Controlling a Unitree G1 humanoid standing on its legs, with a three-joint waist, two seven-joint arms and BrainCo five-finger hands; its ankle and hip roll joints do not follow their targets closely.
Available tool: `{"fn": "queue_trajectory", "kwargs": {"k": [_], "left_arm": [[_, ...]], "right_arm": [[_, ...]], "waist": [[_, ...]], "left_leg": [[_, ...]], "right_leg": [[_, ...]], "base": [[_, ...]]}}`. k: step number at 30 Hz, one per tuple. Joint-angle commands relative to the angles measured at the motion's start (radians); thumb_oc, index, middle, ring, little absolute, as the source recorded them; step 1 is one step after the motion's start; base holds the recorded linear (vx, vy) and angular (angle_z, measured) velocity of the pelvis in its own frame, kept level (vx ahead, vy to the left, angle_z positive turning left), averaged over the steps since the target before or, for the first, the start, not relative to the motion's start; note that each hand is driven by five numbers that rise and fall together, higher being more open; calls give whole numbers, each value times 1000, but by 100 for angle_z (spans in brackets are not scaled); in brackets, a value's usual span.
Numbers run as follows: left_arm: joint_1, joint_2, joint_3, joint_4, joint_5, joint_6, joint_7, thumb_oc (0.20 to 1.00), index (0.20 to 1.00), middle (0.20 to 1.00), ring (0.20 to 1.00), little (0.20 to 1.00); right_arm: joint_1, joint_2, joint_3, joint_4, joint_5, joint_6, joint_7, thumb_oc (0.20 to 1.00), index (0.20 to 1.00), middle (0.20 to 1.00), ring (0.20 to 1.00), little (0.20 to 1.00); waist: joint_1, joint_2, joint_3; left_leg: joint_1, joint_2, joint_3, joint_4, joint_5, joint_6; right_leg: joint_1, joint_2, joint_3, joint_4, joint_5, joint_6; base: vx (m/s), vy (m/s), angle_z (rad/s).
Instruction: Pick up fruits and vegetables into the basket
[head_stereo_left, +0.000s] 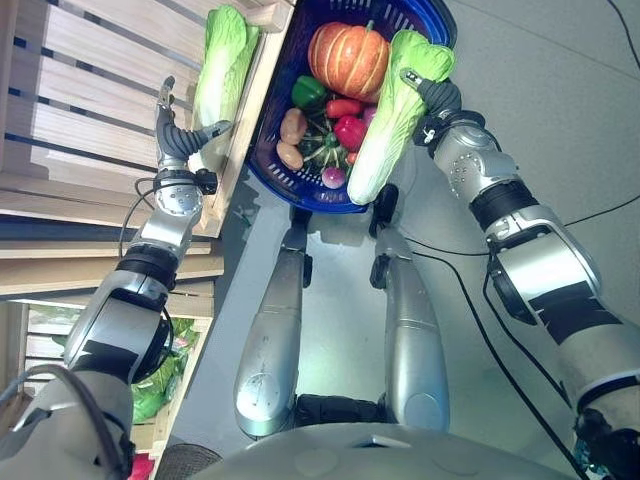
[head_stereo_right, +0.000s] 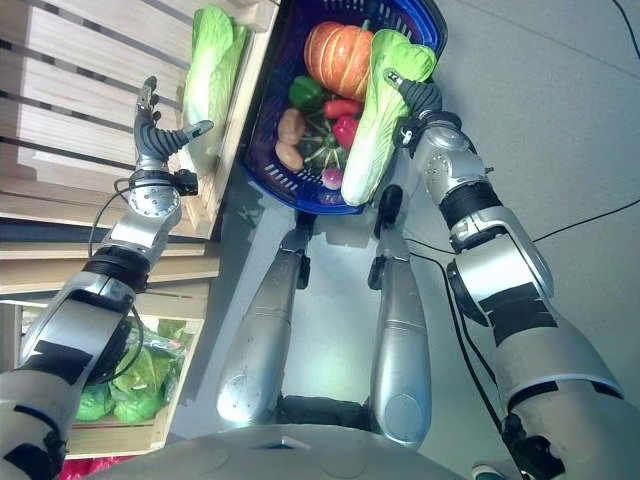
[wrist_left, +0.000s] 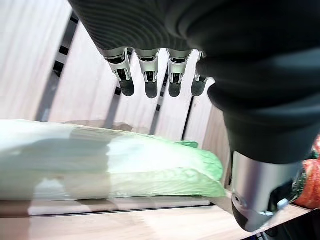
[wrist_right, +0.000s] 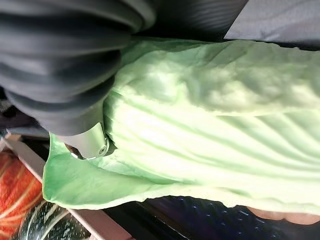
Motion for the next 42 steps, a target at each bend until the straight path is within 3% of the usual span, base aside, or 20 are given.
{"fn": "queue_trajectory", "kwargs": {"k": [1, 11, 12, 13, 14, 15, 21, 27, 36, 42], "left_arm": [[25, -65, 10, -12, -14, -74, 34, 1000, 1000, 1000, 1000, 1000], [24, -76, -6, -29, -18, -76, 42, 1000, 1000, 1000, 1000, 1000], [25, -80, -7, -31, -13, -77, 44, 1000, 1000, 1000, 1000, 1000], [26, -80, -10, -35, -14, -76, 45, 1000, 1000, 1000, 1000, 1000], [26, -80, -10, -36, -14, -75, 45, 1000, 1000, 1000, 1000, 1000], [28, -80, -13, -36, -14, -77, 46, 1000, 1000, 1000, 1000, 1000], [29, -81, -20, -43, -8, -71, 57, 1000, 1000, 1000, 1000, 1000], [23, -83, -20, -31, 4, -18, 106, 1000, 1000, 1000, 1000, 1000], [17, -85, 0, 0, 51, 63, 196, 1000, 1000, 1000, 1000, 1000], [0, -74, 20, 51, 79, 132, 280, 1000, 1000, 1000, 1000, 1000]], "right_arm": [[-56, -5, -23, 16, 64, -62, 18, 200, 200, 200, 200, 200], [-83, -1, -8, 37, -31, -51, -25, 200, 200, 200, 200, 200], [-92, -3, 0, 41, -47, -44, -31, 470, 470, 470, 470, 470], [-94, -3, 5, 41, -49, -40, -37, 799, 799, 799, 799, 799], [-94, -4, 6, 41, -48, -40, -37, 944, 944, 944, 944, 944], [-96, -2, 7, 44, -41, -39, -41, 1000, 1000, 1000, 1000, 1000], [-102, -2, 20, 58, -90, -15, -78, 1000, 1000, 1000, 1000, 1000], [-105, -3, 30, 71, -139, -16, -114, 1000, 1000, 1000, 1000, 1000], [-79, 6, 31, 21, -163, -89, -173, 1000, 1000, 1000, 1000, 1000], [6, -8, 47, -166, -250, -142, -305, 1000, 1000, 1000, 1000, 1000]], "waist": [[11, 122, -41], [17, 131, -41], [18, 132, -41], [20, 133, -41], [20, 133, -41], [21, 133, -41], [22, 134, -41], [22, 135, -41], [10, 126, -41], [-30, 103, -41]], "left_leg": [[-9, -59, 27, -57, 9, 38], [-26, -61, 28, -57, 18, 41], [-29, -62, 27, -59, 19, 41], [-33, -62, 26, -57, 20, 41], [-33, -63, 26, -57, 20, 41], [-34, -63, 25, -56, 20, 42], [-31, -64, 26, -63, 23, 44], [-38, -64, 25, -59, 25, 43], [-37, -59, 28, -66, 29, 40], [-40, -46, 42, -73, 36, 32]], "right_leg": [[21, 37, -47, 113, -181, 54], [1, 32, -47, 113, -170, 57], [-3, 32, -47, 111, -169, 57], [-5, 31, -48, 112, -168, 57], [-6, 31, -48, 112, -168, 58], [-7, 31, -49, 113, -167, 58], [-4, 31, -50, 105, -162, 59], [-10, 29, -50, 106, -159, 60], [-11, 37, -45, 102, -158, 59], [-19, 50, -23, 98, -154, 61]], "base": [[2, 29, 4], [0, 0, 0], [0, 0, 0], [0, 0, 0], [0, 0, 0], [0, 0, 0], [0, 0, 0], [0, 0, 0], [0, 0, 0], [-7, 37, -2]]}}
